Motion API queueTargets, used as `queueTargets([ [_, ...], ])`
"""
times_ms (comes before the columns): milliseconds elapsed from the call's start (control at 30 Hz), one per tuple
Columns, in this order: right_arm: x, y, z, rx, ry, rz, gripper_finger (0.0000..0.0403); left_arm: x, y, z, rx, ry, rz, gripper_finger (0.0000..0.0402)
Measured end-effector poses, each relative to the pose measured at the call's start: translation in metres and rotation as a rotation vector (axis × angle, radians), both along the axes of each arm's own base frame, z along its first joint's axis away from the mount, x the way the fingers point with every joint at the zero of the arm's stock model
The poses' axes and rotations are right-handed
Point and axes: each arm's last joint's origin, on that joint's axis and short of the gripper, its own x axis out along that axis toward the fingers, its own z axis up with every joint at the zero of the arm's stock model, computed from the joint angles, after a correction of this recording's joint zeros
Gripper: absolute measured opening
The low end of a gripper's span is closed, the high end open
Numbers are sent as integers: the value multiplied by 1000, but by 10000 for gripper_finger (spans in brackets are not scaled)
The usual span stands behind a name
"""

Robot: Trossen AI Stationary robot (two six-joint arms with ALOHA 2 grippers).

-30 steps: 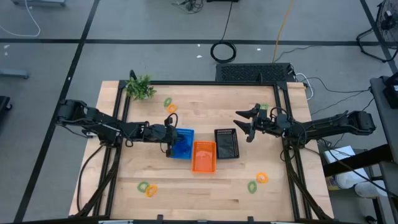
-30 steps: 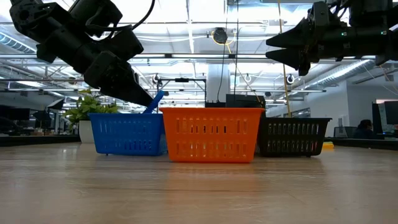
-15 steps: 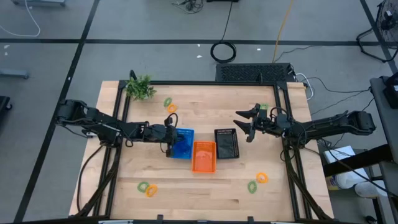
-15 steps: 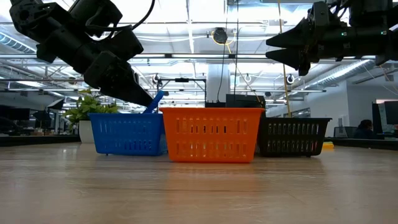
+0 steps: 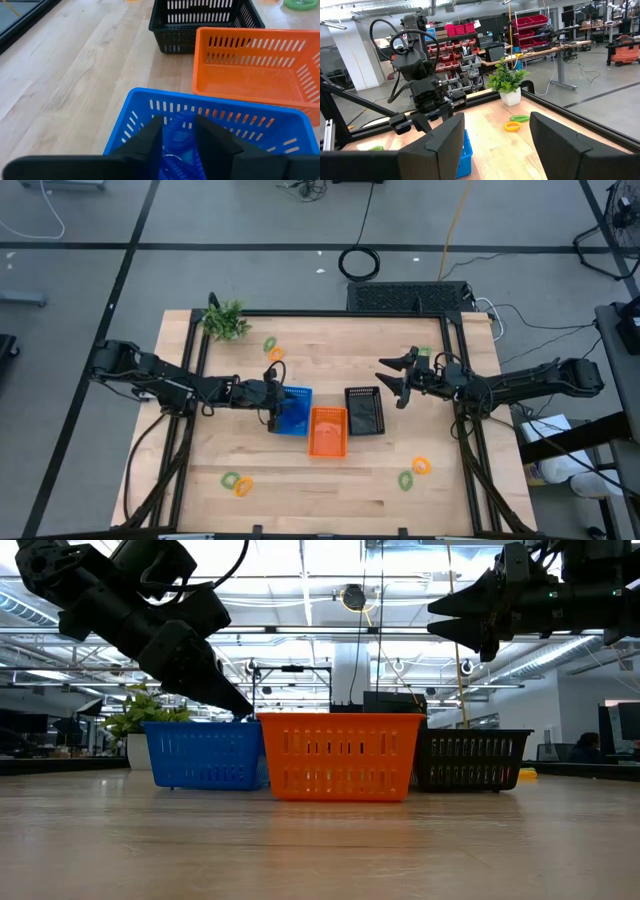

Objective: Sort spring keychains
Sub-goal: Put the green spring keychain into the black bin

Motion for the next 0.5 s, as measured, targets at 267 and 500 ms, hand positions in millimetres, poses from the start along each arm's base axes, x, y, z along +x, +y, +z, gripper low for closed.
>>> queueTargets([
  [267, 0, 0, 0, 0, 0, 0, 212, 0, 0, 0, -2, 0, 1, 138],
  [500, 0, 0, 0, 0, 0, 0, 212, 0, 0, 0, -2, 0, 1, 138],
])
